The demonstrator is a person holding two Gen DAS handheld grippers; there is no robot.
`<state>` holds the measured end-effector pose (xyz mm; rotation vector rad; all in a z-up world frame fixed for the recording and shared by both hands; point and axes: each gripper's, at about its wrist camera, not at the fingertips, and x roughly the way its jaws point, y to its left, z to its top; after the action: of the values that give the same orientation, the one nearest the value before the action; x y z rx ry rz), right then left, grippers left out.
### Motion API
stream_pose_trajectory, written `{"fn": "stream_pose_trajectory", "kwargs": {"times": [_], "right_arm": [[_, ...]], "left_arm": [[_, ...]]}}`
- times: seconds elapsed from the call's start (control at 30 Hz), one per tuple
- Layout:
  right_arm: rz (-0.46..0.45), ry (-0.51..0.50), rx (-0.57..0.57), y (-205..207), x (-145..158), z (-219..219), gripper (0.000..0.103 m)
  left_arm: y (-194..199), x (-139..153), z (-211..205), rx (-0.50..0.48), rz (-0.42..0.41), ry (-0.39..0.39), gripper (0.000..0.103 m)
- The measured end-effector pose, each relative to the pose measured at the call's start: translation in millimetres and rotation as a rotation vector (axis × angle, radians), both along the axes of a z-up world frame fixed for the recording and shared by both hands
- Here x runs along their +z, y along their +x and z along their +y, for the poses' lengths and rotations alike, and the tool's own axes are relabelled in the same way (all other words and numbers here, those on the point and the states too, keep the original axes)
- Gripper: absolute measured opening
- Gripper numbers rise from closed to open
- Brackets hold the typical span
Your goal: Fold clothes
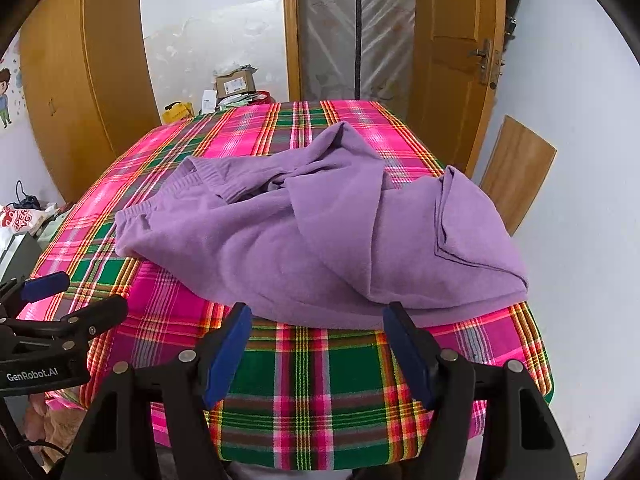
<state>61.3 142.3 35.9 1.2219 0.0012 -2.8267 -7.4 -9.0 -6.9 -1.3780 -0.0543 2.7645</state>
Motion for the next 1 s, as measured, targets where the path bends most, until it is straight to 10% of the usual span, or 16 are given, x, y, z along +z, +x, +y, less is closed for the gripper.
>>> {"fn": "stream_pose_trajectory", "kwargs": {"times": [1.0], "right_arm": [[0.007, 0.009, 0.017, -7.2, 2.2, -1.1, 0.069]], "left_arm": [[-3.0, 2.1, 0.8, -0.055, 0.031, -0.008, 0.103]]}}
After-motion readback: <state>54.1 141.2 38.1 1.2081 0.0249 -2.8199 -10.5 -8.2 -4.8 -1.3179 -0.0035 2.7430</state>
